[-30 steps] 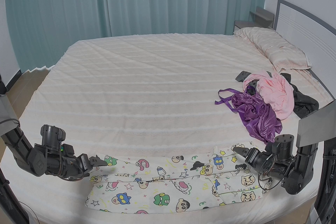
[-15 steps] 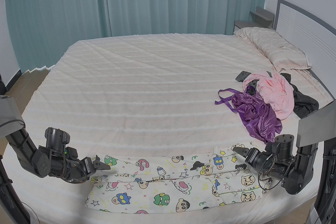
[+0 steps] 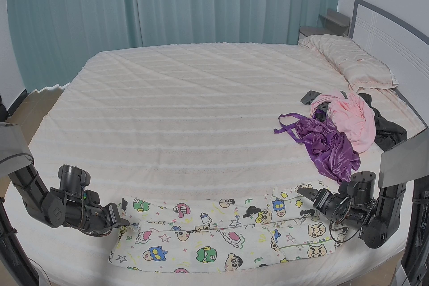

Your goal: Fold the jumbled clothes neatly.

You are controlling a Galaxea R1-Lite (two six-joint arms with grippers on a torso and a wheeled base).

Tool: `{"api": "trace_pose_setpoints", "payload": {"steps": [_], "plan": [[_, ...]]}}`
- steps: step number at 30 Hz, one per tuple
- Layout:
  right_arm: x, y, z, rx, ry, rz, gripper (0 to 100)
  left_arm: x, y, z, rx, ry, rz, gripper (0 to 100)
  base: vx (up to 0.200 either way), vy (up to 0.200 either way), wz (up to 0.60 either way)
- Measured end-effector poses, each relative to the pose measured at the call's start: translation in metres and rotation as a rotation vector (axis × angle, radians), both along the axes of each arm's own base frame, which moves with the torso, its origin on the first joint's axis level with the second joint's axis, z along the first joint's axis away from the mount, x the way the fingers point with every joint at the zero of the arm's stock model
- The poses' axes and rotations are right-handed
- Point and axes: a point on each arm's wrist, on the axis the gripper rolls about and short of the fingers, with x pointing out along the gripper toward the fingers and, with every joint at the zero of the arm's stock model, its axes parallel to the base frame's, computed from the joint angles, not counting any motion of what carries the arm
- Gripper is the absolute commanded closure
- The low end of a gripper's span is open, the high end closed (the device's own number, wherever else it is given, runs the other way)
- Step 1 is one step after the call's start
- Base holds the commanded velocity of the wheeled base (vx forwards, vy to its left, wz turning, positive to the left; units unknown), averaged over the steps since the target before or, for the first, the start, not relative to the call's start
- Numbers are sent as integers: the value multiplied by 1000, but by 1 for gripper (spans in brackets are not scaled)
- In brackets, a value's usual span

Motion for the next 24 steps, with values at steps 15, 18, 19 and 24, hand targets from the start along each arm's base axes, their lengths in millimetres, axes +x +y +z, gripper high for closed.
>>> {"api": "trace_pose_setpoints", "payload": {"steps": [15,18,19,24], "plan": [[-1,10,25,-90,-119,93,0,0,2,20,-2,-83,14,100,0,0,0],[4,16,25,-123,-103,124,0,1,2,27,-4,-114,15,100,0,0,0],[6,18,24,-135,-95,134,0,2,2,29,-4,-122,15,100,0,0,0],[21,26,17,-233,-30,195,0,6,1,37,-6,-162,14,100,0,0,0]]}}
